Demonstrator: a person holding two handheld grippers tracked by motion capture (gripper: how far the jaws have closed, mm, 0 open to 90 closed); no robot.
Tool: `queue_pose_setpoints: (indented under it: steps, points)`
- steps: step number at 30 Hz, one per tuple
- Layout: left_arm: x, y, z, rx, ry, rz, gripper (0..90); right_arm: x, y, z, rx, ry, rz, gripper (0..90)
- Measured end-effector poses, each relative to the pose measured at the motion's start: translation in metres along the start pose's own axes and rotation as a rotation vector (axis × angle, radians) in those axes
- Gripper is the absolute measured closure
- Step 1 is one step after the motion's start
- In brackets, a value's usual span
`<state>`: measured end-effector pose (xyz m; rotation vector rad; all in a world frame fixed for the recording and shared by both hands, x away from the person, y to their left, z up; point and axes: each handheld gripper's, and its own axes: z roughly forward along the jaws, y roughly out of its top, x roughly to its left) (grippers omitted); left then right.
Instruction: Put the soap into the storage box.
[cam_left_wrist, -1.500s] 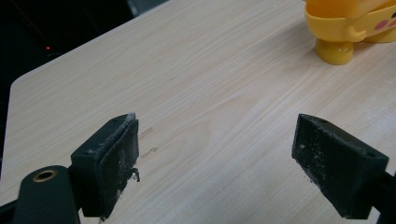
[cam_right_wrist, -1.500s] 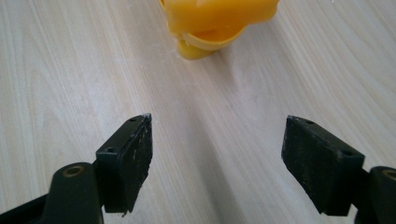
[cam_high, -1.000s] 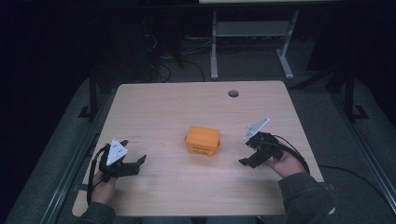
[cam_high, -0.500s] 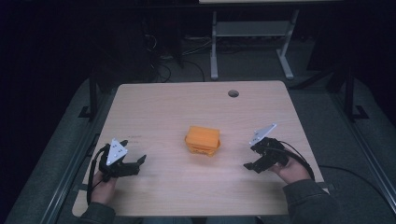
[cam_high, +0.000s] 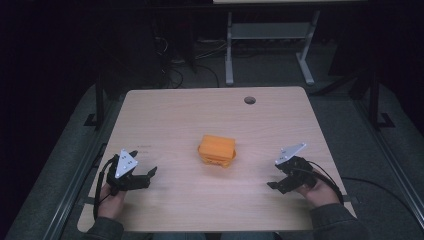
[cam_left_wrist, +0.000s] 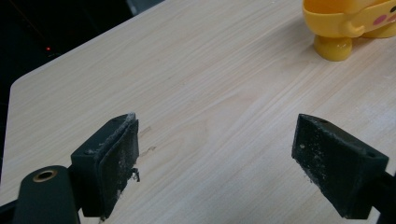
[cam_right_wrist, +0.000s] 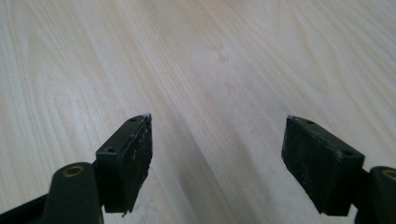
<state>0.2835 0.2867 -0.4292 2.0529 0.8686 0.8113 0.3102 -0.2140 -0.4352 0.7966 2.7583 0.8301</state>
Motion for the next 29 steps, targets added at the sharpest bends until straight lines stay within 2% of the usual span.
queue_pose_setpoints:
  steps: [1,6,12,13,19,29]
  points:
    - [-0.001,0.0,0.001,-0.012,0.0,-0.012,14.1,0.001,-0.003,0.0,-0.003,0.001,0.006,24.2]
    - [-0.002,0.0,0.001,-0.007,0.0,0.002,14.1,0.007,-0.017,0.001,-0.016,-0.007,0.013,24.1]
    - [-0.002,0.0,0.001,0.004,-0.004,0.013,14.1,0.014,-0.033,-0.002,-0.062,-0.042,0.026,24.1]
    - [-0.002,0.0,0.001,0.003,-0.004,0.015,14.1,0.016,-0.034,-0.003,-0.071,-0.038,0.029,24.0]
    - [-0.002,0.0,0.0,-0.003,-0.004,0.014,14.1,0.031,-0.044,-0.009,-0.101,-0.081,0.032,20.0]
    - [-0.003,0.001,0.0,-0.01,-0.006,0.019,14.1,0.04,-0.051,-0.012,-0.146,-0.098,0.059,17.9]
